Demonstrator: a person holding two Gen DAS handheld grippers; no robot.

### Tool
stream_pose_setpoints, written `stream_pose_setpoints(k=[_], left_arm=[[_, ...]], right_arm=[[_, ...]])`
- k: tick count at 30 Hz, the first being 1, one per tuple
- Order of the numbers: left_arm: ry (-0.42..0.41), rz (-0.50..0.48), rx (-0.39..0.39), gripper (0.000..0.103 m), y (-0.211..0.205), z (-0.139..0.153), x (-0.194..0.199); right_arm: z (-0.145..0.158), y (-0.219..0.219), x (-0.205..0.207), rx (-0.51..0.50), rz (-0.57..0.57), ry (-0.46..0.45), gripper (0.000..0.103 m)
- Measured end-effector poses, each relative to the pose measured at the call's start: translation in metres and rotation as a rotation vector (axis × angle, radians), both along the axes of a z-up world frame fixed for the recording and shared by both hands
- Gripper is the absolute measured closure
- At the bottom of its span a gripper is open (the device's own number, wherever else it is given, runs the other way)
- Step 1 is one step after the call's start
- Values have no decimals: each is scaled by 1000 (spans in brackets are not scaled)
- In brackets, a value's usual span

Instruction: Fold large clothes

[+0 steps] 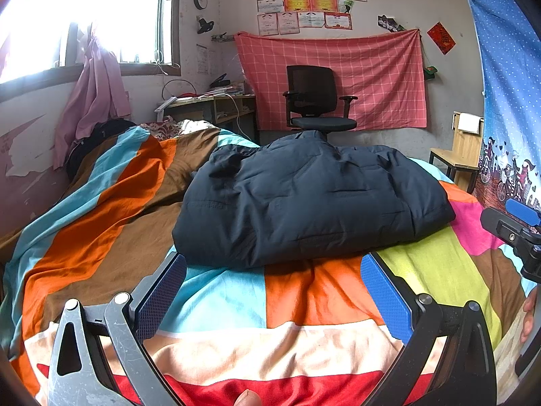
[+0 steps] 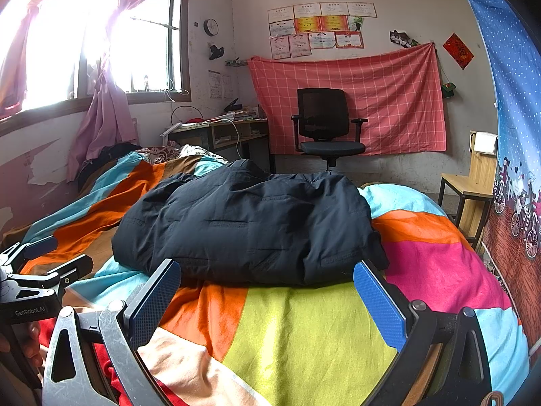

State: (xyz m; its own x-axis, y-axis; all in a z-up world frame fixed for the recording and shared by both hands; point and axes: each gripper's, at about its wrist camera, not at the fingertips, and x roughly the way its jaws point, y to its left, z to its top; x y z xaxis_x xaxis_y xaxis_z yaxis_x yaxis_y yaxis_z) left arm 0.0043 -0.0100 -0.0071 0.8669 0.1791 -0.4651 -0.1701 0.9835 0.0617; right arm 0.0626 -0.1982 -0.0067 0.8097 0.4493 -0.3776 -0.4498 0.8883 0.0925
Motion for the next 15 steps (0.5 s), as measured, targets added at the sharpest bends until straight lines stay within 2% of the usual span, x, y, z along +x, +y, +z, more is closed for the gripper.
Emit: stream_pose_setpoints(k=[15], left_arm=[[0, 2, 0, 2, -1, 0, 0]], right_arm=[[-1, 0, -1, 0, -1, 0, 0]])
